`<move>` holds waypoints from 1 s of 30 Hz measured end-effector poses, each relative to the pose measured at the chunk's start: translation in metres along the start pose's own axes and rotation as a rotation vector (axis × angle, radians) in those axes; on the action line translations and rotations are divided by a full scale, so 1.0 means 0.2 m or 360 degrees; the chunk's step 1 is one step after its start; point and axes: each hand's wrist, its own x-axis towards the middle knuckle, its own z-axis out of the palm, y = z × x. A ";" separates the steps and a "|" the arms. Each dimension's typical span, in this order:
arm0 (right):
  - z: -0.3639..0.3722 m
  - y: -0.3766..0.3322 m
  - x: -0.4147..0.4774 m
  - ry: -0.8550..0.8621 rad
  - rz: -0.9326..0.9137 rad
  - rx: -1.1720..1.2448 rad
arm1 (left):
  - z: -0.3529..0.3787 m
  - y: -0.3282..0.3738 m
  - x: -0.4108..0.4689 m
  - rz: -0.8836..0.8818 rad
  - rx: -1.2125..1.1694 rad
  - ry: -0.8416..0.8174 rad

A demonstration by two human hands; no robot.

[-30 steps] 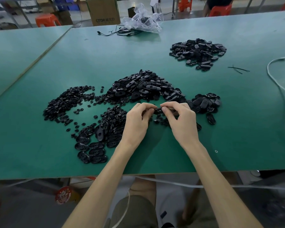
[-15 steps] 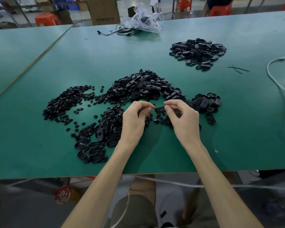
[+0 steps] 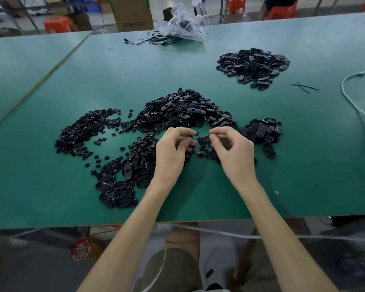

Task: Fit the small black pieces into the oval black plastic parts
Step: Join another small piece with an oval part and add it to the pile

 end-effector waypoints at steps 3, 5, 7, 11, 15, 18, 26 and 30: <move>0.00 0.00 0.00 0.0006 0.0006 0.0009 | 0.00 0.00 0.00 -0.0011 -0.0037 0.0010; 0.00 0.00 0.00 0.0008 0.0010 0.0008 | 0.00 0.00 0.00 -0.0028 -0.0058 0.0005; 0.00 0.00 0.00 0.0001 0.0027 0.0031 | 0.00 -0.01 0.00 -0.0039 -0.0072 0.0004; -0.01 -0.01 0.00 -0.0001 0.0033 0.0069 | 0.00 -0.01 0.01 -0.0056 -0.0104 0.0005; -0.01 -0.01 0.00 -0.0001 0.0029 0.0104 | 0.01 -0.02 0.01 -0.0083 -0.0094 0.0012; -0.01 -0.01 0.00 -0.0005 0.0034 0.0126 | 0.00 -0.02 0.01 -0.0086 -0.0119 0.0023; -0.01 -0.02 0.00 -0.0022 0.0041 0.0143 | 0.00 -0.02 0.01 -0.0035 -0.0191 -0.0006; -0.01 -0.02 0.00 -0.0029 0.0048 0.0171 | 0.00 -0.02 0.01 -0.0026 -0.0181 -0.0021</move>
